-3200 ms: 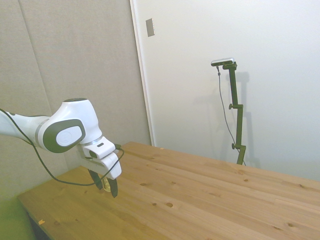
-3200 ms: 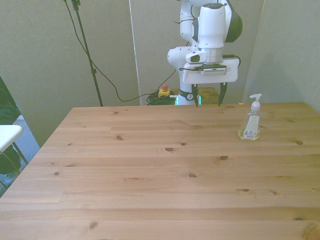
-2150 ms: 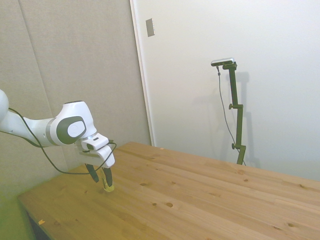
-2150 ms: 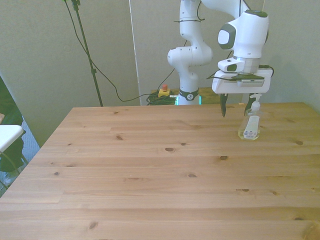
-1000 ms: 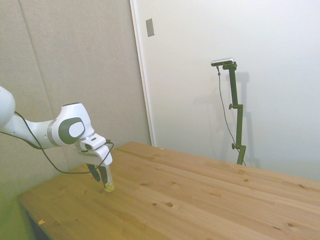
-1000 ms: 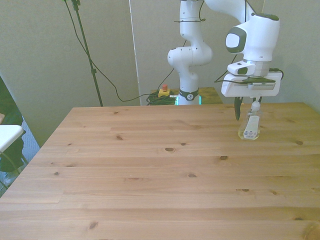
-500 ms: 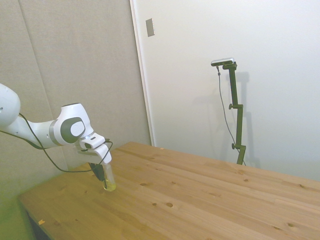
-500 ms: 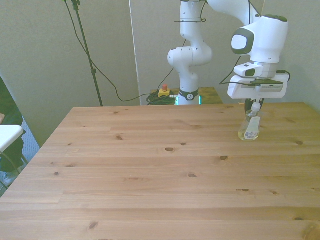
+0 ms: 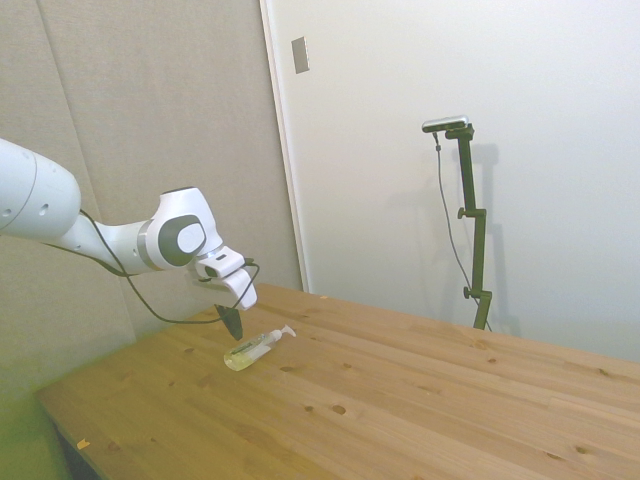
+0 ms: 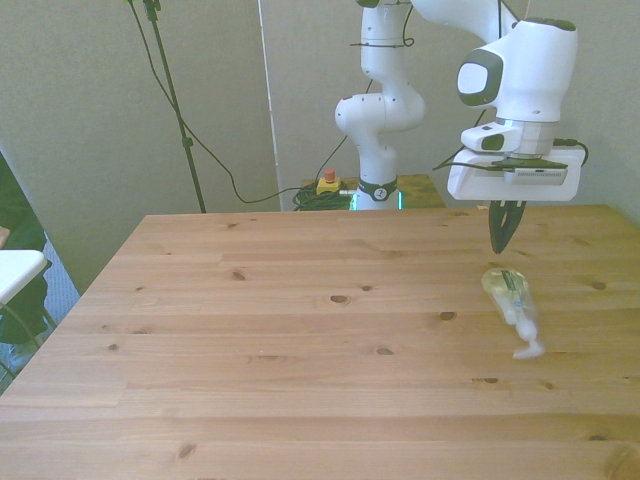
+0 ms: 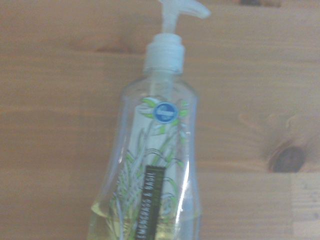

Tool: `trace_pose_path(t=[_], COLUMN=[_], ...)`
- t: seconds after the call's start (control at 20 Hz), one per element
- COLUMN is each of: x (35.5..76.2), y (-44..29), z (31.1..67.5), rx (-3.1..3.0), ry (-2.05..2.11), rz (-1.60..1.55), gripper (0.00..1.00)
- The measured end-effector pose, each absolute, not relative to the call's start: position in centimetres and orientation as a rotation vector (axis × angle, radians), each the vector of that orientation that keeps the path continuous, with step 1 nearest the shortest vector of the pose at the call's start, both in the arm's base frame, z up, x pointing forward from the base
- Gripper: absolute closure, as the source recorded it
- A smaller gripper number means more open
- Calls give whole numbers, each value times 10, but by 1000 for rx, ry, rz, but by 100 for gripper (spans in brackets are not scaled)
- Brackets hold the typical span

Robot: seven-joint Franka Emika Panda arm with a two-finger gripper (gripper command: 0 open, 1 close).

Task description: Knock down the sanitizer

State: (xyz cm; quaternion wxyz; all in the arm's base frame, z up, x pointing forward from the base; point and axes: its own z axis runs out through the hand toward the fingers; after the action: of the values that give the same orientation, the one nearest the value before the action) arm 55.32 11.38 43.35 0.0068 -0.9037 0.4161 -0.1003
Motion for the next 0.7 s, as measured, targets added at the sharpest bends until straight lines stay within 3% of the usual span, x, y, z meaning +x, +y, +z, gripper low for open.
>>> trace_pose_path(t=[0.4,0.7], x=[562,525], y=[113,135], z=[435,426], rx=[-2826,-2881], ry=[1308,1238], rz=[-301,-275], gripper=[100,100])
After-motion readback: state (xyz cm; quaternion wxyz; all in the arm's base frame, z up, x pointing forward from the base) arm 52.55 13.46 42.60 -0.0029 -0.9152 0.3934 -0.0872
